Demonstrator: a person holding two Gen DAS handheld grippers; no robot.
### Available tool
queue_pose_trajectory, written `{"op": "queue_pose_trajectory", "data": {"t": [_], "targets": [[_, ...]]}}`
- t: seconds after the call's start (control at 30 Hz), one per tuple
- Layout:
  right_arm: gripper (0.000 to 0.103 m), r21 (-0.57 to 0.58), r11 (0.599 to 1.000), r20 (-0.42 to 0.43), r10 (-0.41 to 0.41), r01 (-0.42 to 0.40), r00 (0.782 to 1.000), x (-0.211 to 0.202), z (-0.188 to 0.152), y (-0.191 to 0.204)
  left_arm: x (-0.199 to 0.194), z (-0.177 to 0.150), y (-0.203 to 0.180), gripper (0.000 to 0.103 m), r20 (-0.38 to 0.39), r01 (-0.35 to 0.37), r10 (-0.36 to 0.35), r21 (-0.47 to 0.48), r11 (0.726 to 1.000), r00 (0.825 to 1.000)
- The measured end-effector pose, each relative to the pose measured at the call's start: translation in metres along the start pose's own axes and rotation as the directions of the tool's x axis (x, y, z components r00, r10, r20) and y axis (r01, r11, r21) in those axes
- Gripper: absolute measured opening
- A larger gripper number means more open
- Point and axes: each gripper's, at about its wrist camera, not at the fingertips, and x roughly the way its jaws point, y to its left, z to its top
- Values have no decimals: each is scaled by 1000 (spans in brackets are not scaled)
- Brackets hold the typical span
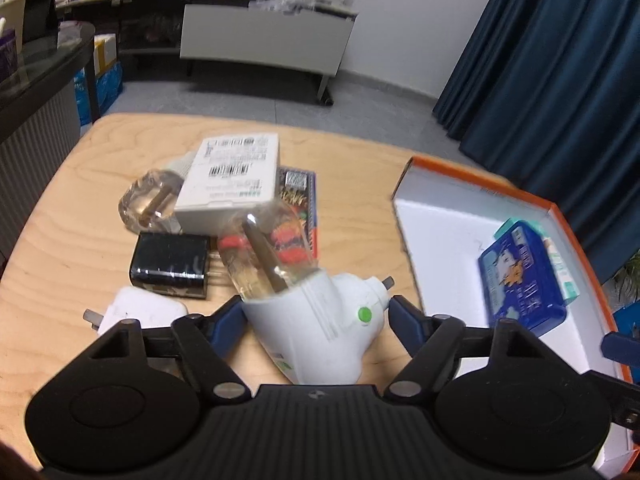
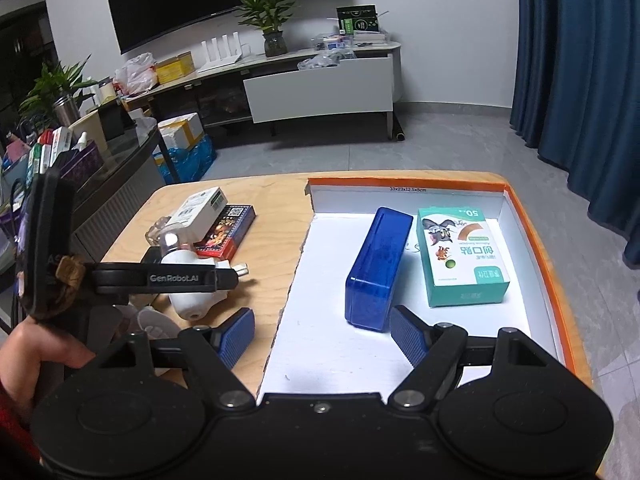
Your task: Organize rigid objects
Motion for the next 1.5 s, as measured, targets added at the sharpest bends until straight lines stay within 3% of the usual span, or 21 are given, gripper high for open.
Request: {"op": "queue_pose_trajectory", "data": {"t": [0.23,0.4,0.57,0.7,1.0,1.03,1.07,1.13,1.3,1.5], "targets": [[89,-23,999,-2,38,-38,999,-1,-1,10,-16,0,-1,74,56,36,-35,-25,999,998],[89,-72,991,-11,116,-117,993,-3,-4,25,-42,6,7,74,130,80,-69,-75,994,989],[89,-161,952,-72,251,-260,965,5,-12,62,-77,11,21,74,196,60,-40,-97,994,980],[89,-224,927,-112,283,-302,953,18,-18,94,-94,6,31,74,207,-5,25,-97,995,978],[89,-203,938,-200,243,-282,949,75,-19,125,-107,-8,51,74,187,-97,122,-139,986,975],[81,-201,939,-195,241,-279,951,77,-19,125,-108,-8,52,74,188,-103,129,-142,984,974],[67,-180,941,-178,255,-286,950,76,-17,125,-109,-7,52,74,189,-108,135,-143,984,973],[63,-161,945,-175,255,-283,951,75,-14,124,-108,-7,52,74,191,-113,140,-144,983,972],[62,-155,959,-125,220,-238,968,62,-16,112,-112,-12,53,74,191,-106,133,-143,984,973],[62,-206,973,19,113,-107,993,23,-6,95,-109,-17,36,74,190,-88,109,-116,989,976]]}}
